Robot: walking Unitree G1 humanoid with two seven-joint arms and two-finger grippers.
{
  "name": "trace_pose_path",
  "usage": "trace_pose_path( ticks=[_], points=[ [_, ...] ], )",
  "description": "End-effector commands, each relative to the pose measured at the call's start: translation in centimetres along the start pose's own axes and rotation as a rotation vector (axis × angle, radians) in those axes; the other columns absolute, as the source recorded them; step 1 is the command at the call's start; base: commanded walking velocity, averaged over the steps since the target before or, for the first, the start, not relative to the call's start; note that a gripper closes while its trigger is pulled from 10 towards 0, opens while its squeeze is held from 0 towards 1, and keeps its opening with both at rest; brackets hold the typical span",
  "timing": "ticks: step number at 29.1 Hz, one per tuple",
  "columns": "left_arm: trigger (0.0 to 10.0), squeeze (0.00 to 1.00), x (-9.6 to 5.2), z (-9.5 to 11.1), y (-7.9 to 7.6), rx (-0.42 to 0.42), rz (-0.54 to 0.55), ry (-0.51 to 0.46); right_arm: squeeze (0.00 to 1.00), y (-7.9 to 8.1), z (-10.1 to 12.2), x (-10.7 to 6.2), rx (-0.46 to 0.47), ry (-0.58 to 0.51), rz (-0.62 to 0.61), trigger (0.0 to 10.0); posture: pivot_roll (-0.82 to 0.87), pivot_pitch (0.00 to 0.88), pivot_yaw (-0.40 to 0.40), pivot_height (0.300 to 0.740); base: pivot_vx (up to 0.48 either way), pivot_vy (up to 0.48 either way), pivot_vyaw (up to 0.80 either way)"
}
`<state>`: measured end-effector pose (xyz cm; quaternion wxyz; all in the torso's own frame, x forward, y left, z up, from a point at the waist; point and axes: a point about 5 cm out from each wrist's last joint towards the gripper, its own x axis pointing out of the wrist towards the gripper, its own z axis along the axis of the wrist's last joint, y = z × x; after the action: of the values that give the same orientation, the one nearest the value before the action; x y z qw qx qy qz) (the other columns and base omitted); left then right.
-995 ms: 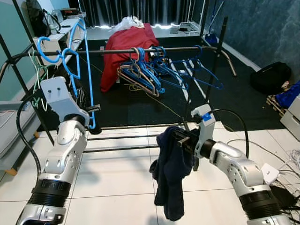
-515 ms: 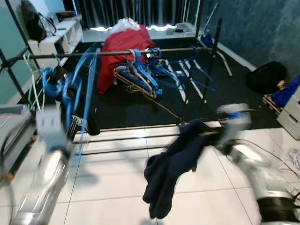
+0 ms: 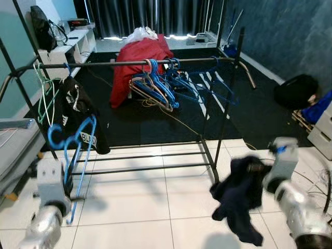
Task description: Hang hanger
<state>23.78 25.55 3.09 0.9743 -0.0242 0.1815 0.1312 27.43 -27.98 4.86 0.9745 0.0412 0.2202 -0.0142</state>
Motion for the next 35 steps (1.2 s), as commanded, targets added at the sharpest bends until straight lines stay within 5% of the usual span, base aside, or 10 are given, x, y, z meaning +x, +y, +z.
trace_pose_path(
  ticks=[1,9,14,17,23,28,35],
  points=[
    [10.0,0.00,-0.4,-1.5,-0.6,-0.006,-0.009,0.040,0.00,1.3,-0.9,0.1,-0.046,-0.011,0.042,10.0,-0.03,0.000,0.000,0.735,0.000,0.000,0.00],
    [10.0,0.00,-2.0,-2.0,-1.6,-0.038,-0.034,0.010,0.00,3.1,0.7,-0.6,-0.051,-0.136,0.079,10.0,-0.02,0.006,0.006,0.735,0.000,0.000,0.00],
    [10.0,0.00,-4.7,0.2,-1.3,-0.071,-0.085,-0.117,0.00,7.8,3.3,-4.7,-0.099,-0.300,0.295,10.0,-0.02,0.020,-0.019,0.735,0.000,0.000,0.00],
    [10.0,0.00,-5.2,0.0,-1.4,-0.058,-0.097,-0.121,0.00,8.3,3.2,-5.2,-0.113,-0.310,0.300,10.0,-0.02,0.020,-0.019,0.735,0.000,0.000,0.00],
    [10.0,0.00,-5.3,-4.4,-1.6,-0.086,-0.055,0.001,0.00,5.7,-1.4,-4.1,-0.087,-0.201,0.154,10.0,-0.02,0.041,-0.010,0.735,0.000,0.000,0.00],
    [10.0,0.00,-5.2,-5.1,-1.7,-0.123,-0.045,0.010,0.00,4.7,-4.0,-3.6,-0.016,-0.109,0.083,10.0,0.00,0.048,-0.020,0.735,0.000,0.000,0.00],
    [10.0,0.00,-5.4,-5.9,-0.3,-0.074,0.041,0.043,0.00,3.7,-5.4,-4.4,-0.067,-0.043,0.047,10.0,0.02,0.061,-0.032,0.735,0.000,0.000,0.00]
  ],
)
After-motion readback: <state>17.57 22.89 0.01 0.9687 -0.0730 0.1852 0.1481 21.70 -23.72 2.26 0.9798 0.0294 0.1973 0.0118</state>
